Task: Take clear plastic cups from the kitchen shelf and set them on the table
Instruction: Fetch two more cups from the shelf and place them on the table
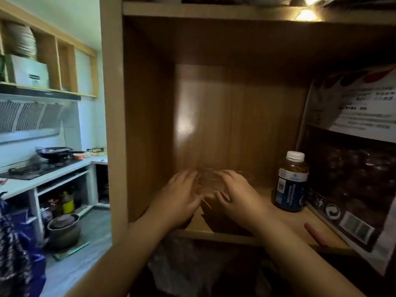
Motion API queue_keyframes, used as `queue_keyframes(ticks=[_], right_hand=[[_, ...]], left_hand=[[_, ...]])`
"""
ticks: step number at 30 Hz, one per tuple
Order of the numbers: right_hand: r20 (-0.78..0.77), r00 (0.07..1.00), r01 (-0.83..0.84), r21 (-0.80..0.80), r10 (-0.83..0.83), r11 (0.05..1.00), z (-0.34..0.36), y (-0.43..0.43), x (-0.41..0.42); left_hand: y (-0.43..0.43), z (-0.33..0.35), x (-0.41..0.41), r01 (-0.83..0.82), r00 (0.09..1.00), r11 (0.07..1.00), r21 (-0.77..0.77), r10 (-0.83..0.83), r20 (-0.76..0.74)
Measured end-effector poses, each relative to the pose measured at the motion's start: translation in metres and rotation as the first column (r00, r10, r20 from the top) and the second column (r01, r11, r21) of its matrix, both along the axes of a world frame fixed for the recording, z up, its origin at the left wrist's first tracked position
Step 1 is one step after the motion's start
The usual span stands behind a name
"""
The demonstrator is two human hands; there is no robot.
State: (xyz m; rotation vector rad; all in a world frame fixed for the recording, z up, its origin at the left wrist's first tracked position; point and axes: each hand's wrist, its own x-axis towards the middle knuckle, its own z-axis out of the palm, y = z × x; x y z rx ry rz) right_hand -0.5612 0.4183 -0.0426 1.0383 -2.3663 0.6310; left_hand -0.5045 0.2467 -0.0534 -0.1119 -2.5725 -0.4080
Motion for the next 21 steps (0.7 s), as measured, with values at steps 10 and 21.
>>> queue_keyframes(ticks=[10,21], right_hand=[[-0.076,0.995,-0.052,0.096,0.060,0.994,-0.005,-0.026,-0.039],[-0.073,0.996,-0.054,0.060,0.059,0.997,-0.003,-0.009,-0.027]], left_hand=[[-0.003,0.003,-0.031,-0.016,1.000,1.000,-0.020,0.016,-0.024],[0.002,-0.001,-0.021,0.044,0.982,0.997,-0.059,-0.054,-0.179]])
